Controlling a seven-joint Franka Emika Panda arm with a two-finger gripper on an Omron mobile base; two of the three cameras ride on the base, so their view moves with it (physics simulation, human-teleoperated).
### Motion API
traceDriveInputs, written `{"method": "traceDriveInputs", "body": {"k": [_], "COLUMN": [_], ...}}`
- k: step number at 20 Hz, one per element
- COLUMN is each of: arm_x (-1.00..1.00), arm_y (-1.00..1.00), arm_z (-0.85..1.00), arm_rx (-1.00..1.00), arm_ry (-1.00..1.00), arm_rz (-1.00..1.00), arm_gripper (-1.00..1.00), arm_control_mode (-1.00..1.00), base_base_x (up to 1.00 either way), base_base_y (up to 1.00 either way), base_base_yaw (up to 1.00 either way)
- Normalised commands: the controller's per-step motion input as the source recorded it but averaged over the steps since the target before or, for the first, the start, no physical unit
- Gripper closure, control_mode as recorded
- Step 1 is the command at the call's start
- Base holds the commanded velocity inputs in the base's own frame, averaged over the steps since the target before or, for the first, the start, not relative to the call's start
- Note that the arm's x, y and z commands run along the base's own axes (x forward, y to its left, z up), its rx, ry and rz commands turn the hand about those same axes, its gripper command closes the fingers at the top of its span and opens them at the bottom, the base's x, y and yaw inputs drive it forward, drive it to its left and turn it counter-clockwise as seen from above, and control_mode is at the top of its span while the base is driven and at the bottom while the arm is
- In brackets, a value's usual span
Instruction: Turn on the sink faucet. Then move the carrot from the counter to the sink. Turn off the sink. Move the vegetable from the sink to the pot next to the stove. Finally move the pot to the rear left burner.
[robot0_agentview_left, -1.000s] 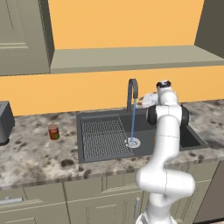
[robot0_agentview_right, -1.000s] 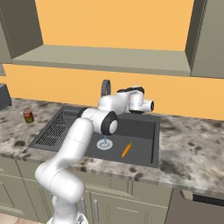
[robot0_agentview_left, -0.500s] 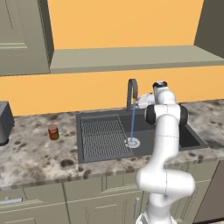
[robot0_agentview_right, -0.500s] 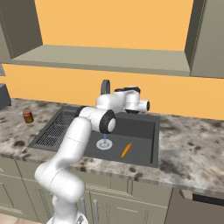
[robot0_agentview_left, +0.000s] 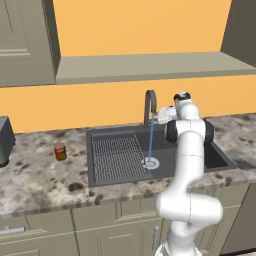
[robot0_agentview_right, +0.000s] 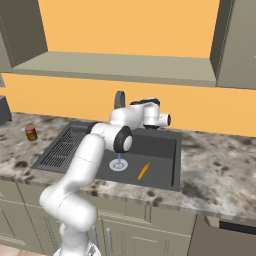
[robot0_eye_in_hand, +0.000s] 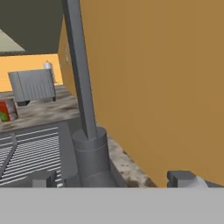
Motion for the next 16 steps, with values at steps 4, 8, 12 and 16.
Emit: {"method": "traceDriveInputs", "body": {"k": [4,8,12,16], "arm_x": [-0.15,-0.19,-0.21,-0.05], "arm_y": [0.61,0.62,0.58,0.09], "arm_z": [0.0,0.0,0.0,0.0], "arm_rx": [0.0,0.0,0.0,0.0], "arm_ry": [0.0,0.0,0.0,-0.02], "arm_rz": [0.07,0.05,0.02,0.0], "arm_gripper": [-1.0,-1.0,-1.0,-1.0], "arm_control_mode": [-1.0,-1.0,-1.0,-1.0], "base_base_x": [0.0,0.0,0.0,0.0], "base_base_y": [0.0,0.0,0.0,0.0], "base_base_yaw": [0.0,0.0,0.0,0.0]}}
